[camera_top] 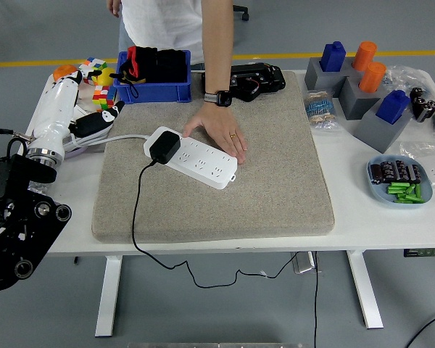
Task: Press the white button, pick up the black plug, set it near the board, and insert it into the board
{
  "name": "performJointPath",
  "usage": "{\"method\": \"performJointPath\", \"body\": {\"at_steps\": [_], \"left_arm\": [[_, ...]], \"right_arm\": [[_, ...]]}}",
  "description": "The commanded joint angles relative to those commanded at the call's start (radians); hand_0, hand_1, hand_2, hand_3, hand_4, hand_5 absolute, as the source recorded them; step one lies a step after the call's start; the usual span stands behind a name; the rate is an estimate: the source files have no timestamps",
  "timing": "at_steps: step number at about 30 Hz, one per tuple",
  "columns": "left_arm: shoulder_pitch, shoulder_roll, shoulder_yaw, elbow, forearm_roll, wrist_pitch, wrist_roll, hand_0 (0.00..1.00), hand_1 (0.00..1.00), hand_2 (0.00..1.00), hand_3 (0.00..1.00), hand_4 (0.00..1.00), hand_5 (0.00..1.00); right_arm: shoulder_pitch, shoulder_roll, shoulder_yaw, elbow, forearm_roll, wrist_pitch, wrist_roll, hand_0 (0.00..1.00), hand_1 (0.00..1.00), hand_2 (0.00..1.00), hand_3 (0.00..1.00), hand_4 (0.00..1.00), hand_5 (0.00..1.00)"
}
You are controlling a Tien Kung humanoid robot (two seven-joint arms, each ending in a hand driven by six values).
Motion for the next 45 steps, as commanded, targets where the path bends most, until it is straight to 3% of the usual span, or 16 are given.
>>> {"method": "performJointPath", "body": {"at_steps": [9, 18, 32, 45], "left_arm": [[0.047, -0.012, -0.171, -0.042, 0.02, 0.013, -0.025, 0.913, 0.896, 0.818, 0.789, 0.811, 0.425], [0.075, -0.013, -0.243, -0.06, 0.03, 0.013, -0.031, 0.912, 0.892, 0.816, 0.784, 0.807, 0.419], [0.09, 0.007, -0.269, -0.075, 0.04, 0.01, -0.028, 0.911, 0.89, 0.814, 0.783, 0.807, 0.412], [0.108, -0.001, -0.264, -0.086, 0.042, 0.004, -0.027, 0.912, 0.885, 0.813, 0.781, 0.806, 0.41]], "right_arm": [[0.007, -0.008, 0.027, 0.007, -0.015, 0.0, 0.0, 0.821, 0.653, 0.655, 0.631, 0.754, 0.491], [0.003, -0.01, 0.045, 0.011, -0.026, 0.002, -0.002, 0.822, 0.653, 0.654, 0.631, 0.754, 0.49], [0.006, -0.021, 0.047, 0.021, -0.035, 0.005, -0.005, 0.821, 0.653, 0.654, 0.632, 0.754, 0.491], [-0.012, -0.018, 0.068, 0.019, -0.046, 0.007, -0.006, 0.822, 0.654, 0.655, 0.632, 0.754, 0.492]]}}
